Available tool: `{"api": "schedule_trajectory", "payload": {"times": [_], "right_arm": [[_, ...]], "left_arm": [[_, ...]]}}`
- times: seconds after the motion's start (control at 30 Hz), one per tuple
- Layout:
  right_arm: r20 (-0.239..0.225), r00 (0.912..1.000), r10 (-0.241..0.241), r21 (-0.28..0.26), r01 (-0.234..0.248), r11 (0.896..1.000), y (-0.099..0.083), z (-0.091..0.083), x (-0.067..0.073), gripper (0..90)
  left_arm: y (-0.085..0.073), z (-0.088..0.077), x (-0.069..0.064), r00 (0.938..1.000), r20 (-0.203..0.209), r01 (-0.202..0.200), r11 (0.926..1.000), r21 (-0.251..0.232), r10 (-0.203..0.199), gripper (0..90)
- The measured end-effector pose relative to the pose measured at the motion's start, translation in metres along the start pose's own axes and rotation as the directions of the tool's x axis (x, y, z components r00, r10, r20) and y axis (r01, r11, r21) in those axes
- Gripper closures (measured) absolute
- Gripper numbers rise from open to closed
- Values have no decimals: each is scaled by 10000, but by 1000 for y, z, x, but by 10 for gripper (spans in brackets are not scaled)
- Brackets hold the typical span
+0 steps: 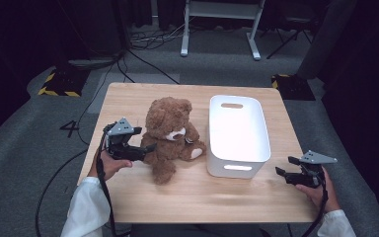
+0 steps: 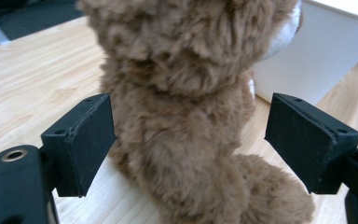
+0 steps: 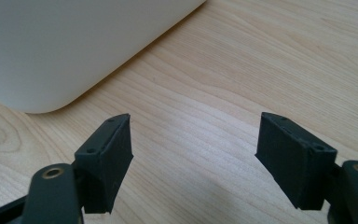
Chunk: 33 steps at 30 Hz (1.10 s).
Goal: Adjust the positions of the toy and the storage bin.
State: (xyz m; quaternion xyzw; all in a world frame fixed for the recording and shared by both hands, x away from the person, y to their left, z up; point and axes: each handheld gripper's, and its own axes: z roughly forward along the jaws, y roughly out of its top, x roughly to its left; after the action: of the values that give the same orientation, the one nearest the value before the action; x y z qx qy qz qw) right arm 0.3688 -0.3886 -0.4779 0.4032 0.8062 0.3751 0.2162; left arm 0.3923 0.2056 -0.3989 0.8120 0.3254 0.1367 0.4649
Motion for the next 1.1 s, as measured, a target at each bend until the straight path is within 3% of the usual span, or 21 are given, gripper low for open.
{"api": "schedule_trajectory", "payload": {"times": [0.27,0.53,0.77,0.8,0.87,0.9,0.93,0.97,1.1], "right_arm": [[-68,9999,-107,123,108,9999,-1,2,2,268],[-119,9998,-146,126,147,9998,-1,3,2,268],[-297,9990,-329,273,337,9991,-2,7,5,294],[-315,9988,-376,302,385,9988,-2,7,6,294],[-355,9986,-386,314,397,9987,-3,7,6,293],[-366,9987,-368,319,379,9988,-3,8,7,293],[-392,9985,-373,350,387,9986,-3,9,7,291],[-404,9984,-393,371,408,9985,-3,9,7,291],[-436,9981,-439,429,458,9980,-4,11,8,289]], "left_arm": [[10,20,1,9997,255,40,9994,339,-49,159],[15,36,2,9997,-27,-248,9978,615,250,159],[14,51,7,9990,-428,181,9960,876,-144,160],[13,52,7,9990,-428,197,9956,913,-158,171],[12,57,7,9967,-803,203,9927,1191,-108,245],[11,59,8,9971,-739,284,9931,1142,-200,268],[11,61,7,9967,-788,292,9937,1085,-206,374],[11,62,6,9957,-907,276,9941,1048,-181,374],[7,69,-2,9937,-1116,226,9955,916,-122,519]]}}
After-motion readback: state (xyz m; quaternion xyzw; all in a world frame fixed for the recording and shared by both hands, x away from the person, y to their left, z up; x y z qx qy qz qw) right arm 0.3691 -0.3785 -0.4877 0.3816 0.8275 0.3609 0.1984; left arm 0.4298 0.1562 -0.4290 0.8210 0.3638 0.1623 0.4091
